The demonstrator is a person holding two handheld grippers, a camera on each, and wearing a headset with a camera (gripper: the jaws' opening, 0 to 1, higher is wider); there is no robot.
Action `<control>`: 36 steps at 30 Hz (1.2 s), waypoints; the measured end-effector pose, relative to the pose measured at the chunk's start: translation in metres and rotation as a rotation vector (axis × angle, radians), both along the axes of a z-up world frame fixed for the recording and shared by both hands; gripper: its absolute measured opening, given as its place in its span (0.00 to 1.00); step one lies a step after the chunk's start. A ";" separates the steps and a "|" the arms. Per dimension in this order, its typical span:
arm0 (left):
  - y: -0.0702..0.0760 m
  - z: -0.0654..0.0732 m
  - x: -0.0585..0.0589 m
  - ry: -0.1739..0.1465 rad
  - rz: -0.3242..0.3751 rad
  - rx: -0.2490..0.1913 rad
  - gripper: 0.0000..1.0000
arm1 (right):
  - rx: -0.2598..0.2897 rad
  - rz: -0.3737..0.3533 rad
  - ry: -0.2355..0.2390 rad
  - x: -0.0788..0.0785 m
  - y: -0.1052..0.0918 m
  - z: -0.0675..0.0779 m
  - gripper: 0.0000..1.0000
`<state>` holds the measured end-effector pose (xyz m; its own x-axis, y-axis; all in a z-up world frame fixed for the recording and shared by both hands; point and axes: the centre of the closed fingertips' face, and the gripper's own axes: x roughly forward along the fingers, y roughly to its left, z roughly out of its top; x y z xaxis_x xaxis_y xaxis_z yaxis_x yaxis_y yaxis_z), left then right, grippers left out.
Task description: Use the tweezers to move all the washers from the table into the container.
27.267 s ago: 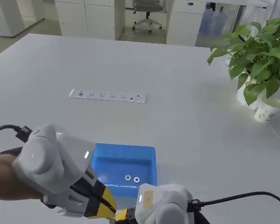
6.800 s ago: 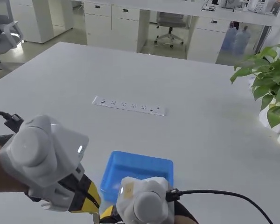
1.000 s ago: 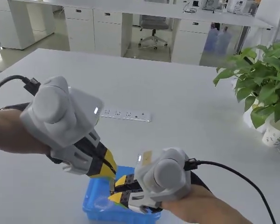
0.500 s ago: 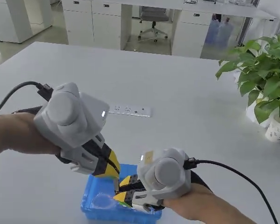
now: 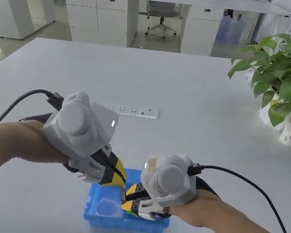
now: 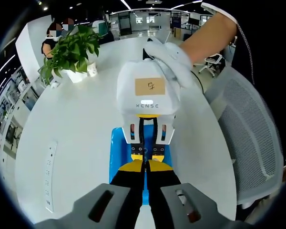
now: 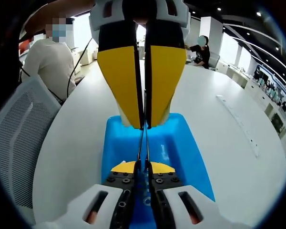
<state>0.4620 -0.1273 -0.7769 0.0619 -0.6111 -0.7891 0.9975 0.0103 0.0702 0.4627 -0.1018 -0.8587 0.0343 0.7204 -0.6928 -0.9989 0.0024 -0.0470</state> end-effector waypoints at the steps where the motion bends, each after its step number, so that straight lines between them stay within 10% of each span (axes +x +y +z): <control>1: 0.000 0.000 0.000 0.001 0.000 0.000 0.04 | -0.002 -0.001 0.006 0.000 0.000 -0.001 0.11; 36: 0.011 0.028 -0.014 -0.028 0.025 -0.010 0.04 | 0.023 0.012 -0.056 -0.009 -0.004 0.030 0.07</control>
<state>0.4476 -0.1161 -0.7493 0.0987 -0.6166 -0.7810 0.9946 0.0356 0.0977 0.4538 -0.1055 -0.8287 0.0641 0.7363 -0.6736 -0.9947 -0.0075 -0.1029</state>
